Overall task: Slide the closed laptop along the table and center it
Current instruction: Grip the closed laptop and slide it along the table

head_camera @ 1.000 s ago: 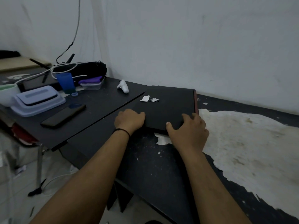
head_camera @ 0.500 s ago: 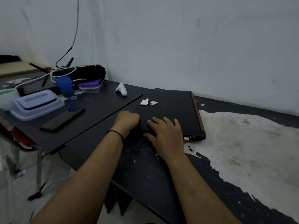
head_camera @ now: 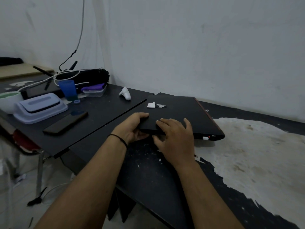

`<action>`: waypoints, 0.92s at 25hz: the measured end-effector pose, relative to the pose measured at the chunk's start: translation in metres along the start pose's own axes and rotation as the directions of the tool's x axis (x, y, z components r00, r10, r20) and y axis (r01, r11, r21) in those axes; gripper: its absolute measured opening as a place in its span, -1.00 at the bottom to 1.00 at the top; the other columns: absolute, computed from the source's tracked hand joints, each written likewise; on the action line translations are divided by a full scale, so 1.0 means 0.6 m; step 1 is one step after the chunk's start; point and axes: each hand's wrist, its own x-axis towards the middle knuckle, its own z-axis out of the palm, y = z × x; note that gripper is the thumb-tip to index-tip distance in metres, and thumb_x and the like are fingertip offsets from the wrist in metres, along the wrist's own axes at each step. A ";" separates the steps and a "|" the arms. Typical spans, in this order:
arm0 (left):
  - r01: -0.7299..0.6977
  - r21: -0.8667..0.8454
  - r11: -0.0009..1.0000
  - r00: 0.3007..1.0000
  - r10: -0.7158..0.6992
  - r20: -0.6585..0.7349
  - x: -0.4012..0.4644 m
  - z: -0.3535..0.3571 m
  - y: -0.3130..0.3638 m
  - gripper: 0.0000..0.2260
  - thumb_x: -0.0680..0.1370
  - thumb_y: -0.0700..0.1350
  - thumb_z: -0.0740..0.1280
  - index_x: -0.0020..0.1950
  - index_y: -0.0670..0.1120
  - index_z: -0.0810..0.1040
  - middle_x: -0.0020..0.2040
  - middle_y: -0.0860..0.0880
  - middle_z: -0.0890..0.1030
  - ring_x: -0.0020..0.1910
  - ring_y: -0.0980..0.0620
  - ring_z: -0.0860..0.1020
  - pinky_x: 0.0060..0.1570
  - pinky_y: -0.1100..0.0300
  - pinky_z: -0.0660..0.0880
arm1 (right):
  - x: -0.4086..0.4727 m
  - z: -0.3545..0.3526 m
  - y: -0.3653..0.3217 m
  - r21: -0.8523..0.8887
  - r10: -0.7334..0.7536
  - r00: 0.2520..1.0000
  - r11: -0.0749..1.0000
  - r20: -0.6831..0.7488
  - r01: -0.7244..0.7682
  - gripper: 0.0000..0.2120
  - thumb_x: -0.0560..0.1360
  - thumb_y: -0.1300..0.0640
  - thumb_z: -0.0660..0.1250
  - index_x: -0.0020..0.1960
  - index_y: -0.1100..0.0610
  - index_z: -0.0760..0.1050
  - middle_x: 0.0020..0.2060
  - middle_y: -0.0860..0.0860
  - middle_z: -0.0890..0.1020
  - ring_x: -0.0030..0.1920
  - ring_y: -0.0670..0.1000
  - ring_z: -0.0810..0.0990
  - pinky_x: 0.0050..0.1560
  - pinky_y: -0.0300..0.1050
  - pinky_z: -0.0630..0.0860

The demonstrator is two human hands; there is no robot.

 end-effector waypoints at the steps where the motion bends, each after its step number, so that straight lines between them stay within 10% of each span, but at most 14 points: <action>1: -0.024 0.028 0.999 0.999 0.023 0.023 0.000 0.002 -0.005 -0.81 0.53 0.05 0.35 -0.01 -0.06 0.58 -0.24 -0.01 0.64 -0.29 0.06 0.61 -0.25 0.16 0.55 | 0.000 0.003 -0.008 -0.019 -0.012 1.000 1.000 -0.004 0.012 -0.56 0.39 -0.02 0.46 0.24 0.03 0.59 0.19 -0.02 0.66 0.24 0.06 0.58 0.38 0.29 0.32; 10: -0.104 0.152 0.983 0.993 0.093 0.079 -0.011 0.032 -0.022 -0.71 0.52 0.09 0.36 0.09 -0.09 0.62 -0.18 -0.04 0.63 -0.20 0.01 0.63 -0.20 0.15 0.58 | -0.018 -0.014 -0.017 -0.129 -0.026 1.000 0.991 0.003 0.026 -0.57 0.39 0.16 0.47 0.26 0.08 0.58 0.16 0.05 0.68 0.17 0.17 0.62 0.20 0.26 0.52; 17: 0.035 -0.213 0.976 0.968 0.020 0.251 -0.036 0.163 -0.051 -0.74 0.63 -0.02 0.24 0.20 -0.15 0.57 -0.02 -0.14 0.68 -0.08 -0.09 0.63 -0.04 -0.02 0.60 | -0.087 -0.115 0.090 -0.265 0.028 0.999 0.964 -0.026 -0.034 -0.51 0.34 0.14 0.50 0.26 -0.01 0.58 0.18 -0.03 0.67 0.18 0.14 0.62 0.29 0.33 0.42; 23: 0.007 -0.231 0.973 0.969 0.051 0.243 -0.057 0.293 -0.107 -0.73 0.62 -0.05 0.27 0.22 -0.18 0.56 0.09 -0.20 0.69 -0.11 -0.14 0.66 -0.39 0.05 0.62 | -0.123 -0.165 0.162 -0.378 0.213 0.977 0.903 -0.025 -0.206 -0.68 0.34 0.23 0.45 0.09 0.13 0.63 0.02 0.08 0.71 0.00 0.16 0.67 0.23 0.28 0.47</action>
